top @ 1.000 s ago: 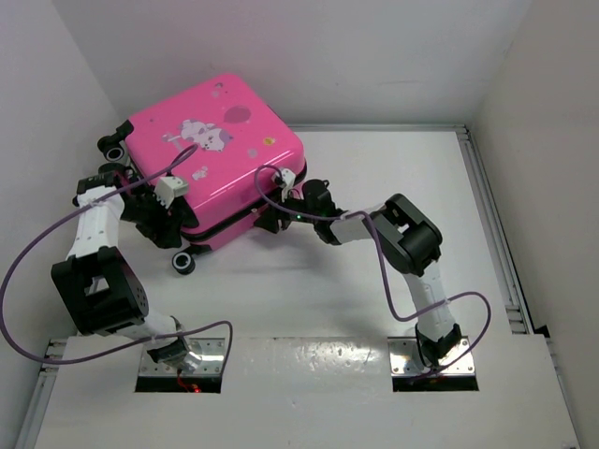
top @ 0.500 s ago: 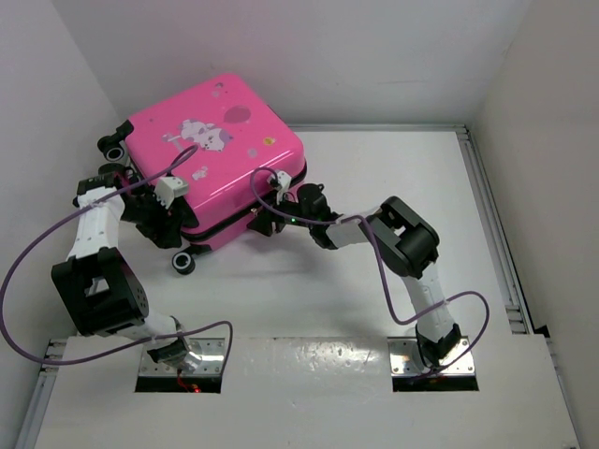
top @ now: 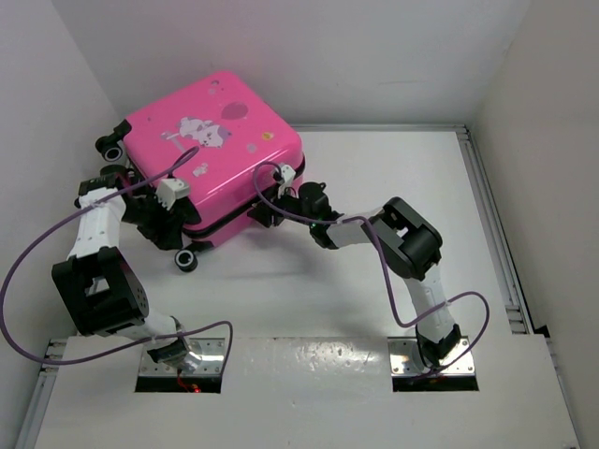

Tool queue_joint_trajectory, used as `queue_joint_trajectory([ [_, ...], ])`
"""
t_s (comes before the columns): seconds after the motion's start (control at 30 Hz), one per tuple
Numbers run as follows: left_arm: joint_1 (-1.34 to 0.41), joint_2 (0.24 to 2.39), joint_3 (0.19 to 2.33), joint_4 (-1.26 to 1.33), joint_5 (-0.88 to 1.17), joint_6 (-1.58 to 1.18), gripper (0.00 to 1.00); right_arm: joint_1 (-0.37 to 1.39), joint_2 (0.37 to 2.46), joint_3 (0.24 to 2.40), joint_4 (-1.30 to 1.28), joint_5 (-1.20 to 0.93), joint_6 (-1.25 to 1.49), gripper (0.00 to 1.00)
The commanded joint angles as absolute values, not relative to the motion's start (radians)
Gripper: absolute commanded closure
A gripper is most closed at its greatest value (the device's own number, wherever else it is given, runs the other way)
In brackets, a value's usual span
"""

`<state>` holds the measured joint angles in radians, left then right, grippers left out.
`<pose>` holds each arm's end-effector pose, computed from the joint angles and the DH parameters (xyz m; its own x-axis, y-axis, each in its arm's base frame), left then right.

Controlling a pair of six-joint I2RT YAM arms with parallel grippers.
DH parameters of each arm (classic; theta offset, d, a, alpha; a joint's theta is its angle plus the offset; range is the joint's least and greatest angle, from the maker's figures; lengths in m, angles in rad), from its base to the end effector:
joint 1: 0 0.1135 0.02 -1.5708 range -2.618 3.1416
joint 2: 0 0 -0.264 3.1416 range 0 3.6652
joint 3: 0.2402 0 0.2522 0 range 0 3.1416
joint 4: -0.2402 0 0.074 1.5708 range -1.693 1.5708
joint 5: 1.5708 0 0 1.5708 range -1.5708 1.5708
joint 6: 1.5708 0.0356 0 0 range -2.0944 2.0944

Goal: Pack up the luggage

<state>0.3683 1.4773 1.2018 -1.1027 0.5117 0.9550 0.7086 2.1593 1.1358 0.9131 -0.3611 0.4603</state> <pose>0.2558 0.0800 0.2643 -0.7138 0.4875 -0.5029 0.6167 0.7778 -0.1214 0.3349 0.3036 0.1433 -0.4638 0.1498 -0.8732 -0.7471 0.4635 0.4764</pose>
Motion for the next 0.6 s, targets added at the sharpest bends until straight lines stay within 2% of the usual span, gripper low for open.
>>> queue_joint_trajectory([
  [0.0,0.368,1.470,1.184,-1.117,0.534,0.959,0.11,0.701,2.075,1.155,1.138,-0.259,0.454,0.66],
  [0.1,0.368,1.470,1.184,-1.108,0.534,0.948,0.11,0.703,2.078,1.155,1.146,-0.259,0.443,0.74],
  [0.13,0.368,1.470,1.184,-1.108,0.525,0.948,0.11,0.698,2.076,1.157,1.146,-0.261,0.440,0.84],
  [0.23,0.368,1.470,1.193,-1.089,0.525,0.922,0.11,0.699,2.082,1.155,1.146,-0.265,0.419,1.00],
  [0.57,0.445,1.385,1.215,-1.000,0.715,0.910,0.04,0.692,2.100,1.163,1.128,-0.259,0.361,1.00],
])
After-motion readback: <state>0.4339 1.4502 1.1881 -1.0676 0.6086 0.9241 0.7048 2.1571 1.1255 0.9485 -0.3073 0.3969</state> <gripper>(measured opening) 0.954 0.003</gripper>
